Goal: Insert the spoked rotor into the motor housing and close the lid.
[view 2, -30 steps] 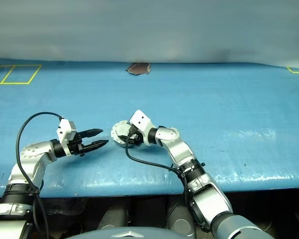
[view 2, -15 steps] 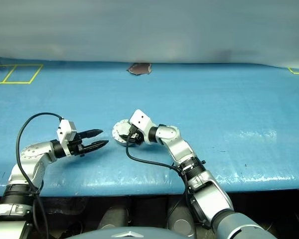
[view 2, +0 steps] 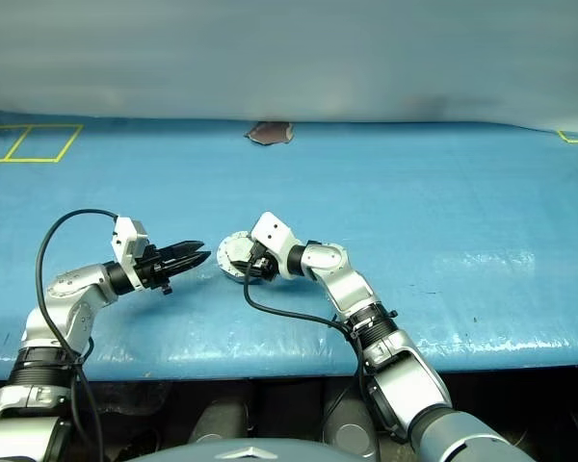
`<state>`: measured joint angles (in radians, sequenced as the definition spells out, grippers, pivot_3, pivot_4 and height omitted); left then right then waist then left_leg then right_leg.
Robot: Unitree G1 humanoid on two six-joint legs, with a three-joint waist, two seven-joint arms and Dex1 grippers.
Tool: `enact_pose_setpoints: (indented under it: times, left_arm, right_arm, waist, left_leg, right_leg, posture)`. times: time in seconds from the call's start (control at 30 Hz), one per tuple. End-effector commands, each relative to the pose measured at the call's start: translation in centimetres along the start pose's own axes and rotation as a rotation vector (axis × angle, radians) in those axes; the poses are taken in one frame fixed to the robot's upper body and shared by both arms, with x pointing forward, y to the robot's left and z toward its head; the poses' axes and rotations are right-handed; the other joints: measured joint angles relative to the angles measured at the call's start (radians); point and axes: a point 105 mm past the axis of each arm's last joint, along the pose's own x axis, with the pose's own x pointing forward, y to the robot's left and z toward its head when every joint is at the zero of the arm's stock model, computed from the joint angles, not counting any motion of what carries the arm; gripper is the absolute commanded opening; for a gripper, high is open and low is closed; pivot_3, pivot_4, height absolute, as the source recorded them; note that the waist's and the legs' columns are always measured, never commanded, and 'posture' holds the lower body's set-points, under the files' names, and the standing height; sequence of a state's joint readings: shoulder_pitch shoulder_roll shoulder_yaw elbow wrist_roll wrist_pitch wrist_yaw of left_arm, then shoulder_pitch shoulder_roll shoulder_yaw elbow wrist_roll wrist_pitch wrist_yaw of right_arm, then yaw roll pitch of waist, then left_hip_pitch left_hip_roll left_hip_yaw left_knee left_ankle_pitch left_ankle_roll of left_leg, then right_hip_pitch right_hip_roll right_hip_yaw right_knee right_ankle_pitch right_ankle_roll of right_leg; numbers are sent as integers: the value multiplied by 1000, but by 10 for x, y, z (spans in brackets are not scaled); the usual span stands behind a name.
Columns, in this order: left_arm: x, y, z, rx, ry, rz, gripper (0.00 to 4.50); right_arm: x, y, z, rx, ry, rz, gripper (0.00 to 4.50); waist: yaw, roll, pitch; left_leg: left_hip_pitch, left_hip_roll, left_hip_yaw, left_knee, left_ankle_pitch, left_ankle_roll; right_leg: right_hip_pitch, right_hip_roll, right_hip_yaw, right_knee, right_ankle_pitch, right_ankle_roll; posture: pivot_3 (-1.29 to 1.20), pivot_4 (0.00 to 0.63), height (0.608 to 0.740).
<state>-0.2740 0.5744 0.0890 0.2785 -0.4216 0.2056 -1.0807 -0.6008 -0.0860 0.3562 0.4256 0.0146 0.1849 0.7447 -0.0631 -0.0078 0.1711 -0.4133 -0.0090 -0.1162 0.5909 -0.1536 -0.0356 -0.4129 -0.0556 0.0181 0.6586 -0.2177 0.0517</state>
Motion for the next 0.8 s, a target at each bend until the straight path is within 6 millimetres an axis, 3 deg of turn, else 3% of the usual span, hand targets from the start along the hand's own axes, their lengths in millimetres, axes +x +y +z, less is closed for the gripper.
enact_pose_setpoints:
  times: [0.03,0.33,0.57,0.8]
  left_arm:
    - [7,-3,15,49,-45,-30,49]
    - [25,-10,8,64,-13,-78,18]
    - [23,-11,-13,89,85,-79,18]
    - [22,-6,-19,106,98,-40,18]
  right_arm:
    - [-5,-1,-18,30,63,-14,3031]
    - [-6,0,-19,29,65,-15,3031]
    - [-7,-1,-18,31,56,-28,3031]
    - [-7,-2,-17,30,50,-35,3031]
  waist:
    - [0,0,0]
    - [2,0,0]
    - [3,0,0]
    - [6,0,0]
  left_leg:
    - [0,0,0,0,0,0]
    - [0,0,0,0,0,0]
    - [0,0,0,0,0,0]
    - [0,0,0,0,0,0]
  right_leg:
    - [0,0,0,0,0,0]
    - [0,0,0,0,0,0]
    - [0,0,0,0,0,0]
    - [1,0,0,0,0,0]
  posture:
    - [0,150,740]
    - [0,150,740]
    - [0,150,740]
    - [0,150,740]
